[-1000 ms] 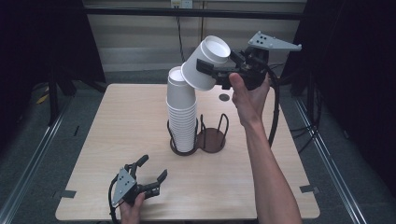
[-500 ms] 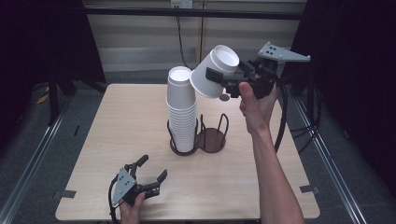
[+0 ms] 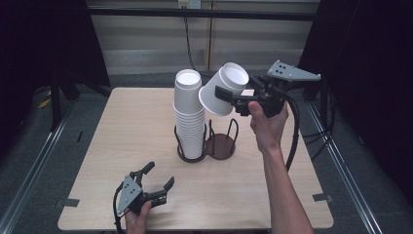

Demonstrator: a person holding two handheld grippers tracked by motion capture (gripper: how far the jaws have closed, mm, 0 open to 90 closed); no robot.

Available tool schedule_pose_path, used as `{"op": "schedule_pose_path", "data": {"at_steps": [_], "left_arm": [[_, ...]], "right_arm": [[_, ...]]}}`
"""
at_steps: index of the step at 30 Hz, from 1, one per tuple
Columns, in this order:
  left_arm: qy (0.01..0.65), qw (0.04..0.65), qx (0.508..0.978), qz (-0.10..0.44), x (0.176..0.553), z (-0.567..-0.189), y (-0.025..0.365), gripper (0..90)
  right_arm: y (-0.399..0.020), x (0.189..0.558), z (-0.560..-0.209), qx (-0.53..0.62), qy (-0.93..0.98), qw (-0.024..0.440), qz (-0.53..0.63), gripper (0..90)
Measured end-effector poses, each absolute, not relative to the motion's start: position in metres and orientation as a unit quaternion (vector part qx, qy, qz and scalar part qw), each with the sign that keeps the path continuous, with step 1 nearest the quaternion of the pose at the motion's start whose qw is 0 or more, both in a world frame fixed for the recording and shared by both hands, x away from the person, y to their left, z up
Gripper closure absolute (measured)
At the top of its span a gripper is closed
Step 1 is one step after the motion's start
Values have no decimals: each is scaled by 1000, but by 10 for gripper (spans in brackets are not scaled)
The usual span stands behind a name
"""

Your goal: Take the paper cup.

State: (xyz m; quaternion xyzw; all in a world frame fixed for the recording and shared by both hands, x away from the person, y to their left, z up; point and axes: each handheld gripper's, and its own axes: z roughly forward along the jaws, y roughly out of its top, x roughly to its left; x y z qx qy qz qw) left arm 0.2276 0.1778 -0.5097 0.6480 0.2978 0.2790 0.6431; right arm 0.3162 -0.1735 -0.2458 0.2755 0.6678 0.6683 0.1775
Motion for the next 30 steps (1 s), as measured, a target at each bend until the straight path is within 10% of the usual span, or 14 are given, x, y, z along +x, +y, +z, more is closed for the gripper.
{"op": "schedule_pose_path", "data": {"at_steps": [30], "left_arm": [[300,642,648,280,228,-510,178,162]], "right_arm": [[-160,292,-294,269,699,155,645,215]]}}
